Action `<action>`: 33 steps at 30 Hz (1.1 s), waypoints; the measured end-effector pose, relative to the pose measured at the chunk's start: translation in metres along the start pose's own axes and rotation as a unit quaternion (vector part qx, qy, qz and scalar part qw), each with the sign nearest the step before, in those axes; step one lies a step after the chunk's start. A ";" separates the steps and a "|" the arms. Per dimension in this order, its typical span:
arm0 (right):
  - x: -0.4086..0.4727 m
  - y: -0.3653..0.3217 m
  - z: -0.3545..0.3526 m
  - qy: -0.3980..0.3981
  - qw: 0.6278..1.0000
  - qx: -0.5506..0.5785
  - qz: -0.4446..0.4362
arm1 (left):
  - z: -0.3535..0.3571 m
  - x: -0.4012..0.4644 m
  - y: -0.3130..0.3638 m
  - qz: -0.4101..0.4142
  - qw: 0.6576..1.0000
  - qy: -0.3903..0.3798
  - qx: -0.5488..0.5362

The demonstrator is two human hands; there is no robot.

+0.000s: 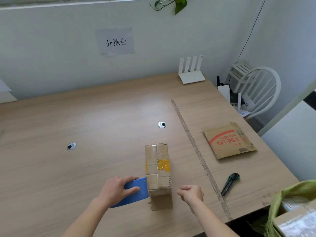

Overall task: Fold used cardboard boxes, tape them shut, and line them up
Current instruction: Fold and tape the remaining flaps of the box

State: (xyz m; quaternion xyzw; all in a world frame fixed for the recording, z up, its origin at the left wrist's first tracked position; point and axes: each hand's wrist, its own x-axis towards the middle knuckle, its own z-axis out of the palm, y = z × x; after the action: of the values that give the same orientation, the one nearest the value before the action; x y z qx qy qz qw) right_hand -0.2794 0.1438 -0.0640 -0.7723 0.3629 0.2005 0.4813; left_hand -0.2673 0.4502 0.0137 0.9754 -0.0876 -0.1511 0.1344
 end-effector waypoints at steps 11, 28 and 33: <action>-0.052 -0.061 0.037 0.006 0.849 -0.241 -0.470 | 0.000 -0.005 -0.016 -0.005 1.000 0.003 -0.021; -0.021 -0.046 0.058 -0.090 0.776 -0.468 -0.414 | -0.025 -0.012 -0.041 0.008 0.999 -0.006 0.052; -0.025 -0.046 0.054 -0.097 0.779 -0.453 -0.424 | -0.002 0.001 -0.034 0.004 0.994 -0.036 0.104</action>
State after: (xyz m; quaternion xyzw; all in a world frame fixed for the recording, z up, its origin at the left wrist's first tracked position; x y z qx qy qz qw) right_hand -0.2589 0.2138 -0.0448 -0.9534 -0.1821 0.1916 0.1453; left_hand -0.2615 0.4832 0.0056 0.9776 -0.1113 -0.1761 0.0291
